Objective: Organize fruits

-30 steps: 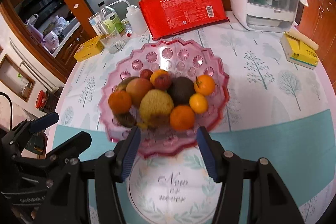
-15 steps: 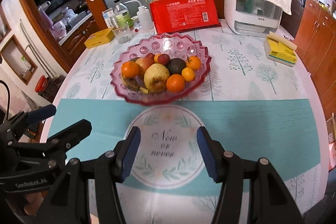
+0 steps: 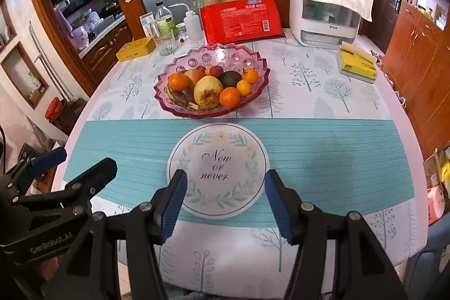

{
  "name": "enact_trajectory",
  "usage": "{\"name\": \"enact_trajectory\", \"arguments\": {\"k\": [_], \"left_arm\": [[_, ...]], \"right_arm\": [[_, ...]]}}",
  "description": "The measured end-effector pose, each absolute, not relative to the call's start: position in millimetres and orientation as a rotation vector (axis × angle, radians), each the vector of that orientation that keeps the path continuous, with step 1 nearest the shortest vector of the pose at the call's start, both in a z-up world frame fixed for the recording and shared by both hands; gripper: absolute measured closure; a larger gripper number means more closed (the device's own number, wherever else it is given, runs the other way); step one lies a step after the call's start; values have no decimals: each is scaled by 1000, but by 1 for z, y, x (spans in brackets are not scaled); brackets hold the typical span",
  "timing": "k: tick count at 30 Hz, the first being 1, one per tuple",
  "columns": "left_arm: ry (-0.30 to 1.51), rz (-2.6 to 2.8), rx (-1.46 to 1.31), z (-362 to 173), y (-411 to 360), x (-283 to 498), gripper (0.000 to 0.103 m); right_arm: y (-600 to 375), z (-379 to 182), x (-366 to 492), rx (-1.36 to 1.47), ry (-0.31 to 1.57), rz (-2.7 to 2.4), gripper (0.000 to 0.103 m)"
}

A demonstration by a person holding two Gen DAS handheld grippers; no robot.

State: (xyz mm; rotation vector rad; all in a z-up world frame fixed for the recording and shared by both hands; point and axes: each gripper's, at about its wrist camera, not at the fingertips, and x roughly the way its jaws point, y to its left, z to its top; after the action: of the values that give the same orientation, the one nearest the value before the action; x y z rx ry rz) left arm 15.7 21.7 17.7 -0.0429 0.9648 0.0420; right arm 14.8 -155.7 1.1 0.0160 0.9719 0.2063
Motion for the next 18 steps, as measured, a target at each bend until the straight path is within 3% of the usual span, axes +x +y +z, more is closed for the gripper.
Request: {"name": "enact_trajectory", "arguments": {"k": [18], "left_arm": [[980,70,-34,16,25,5,6]], "right_arm": [[-152,3,0,3,954,221,45]]}}
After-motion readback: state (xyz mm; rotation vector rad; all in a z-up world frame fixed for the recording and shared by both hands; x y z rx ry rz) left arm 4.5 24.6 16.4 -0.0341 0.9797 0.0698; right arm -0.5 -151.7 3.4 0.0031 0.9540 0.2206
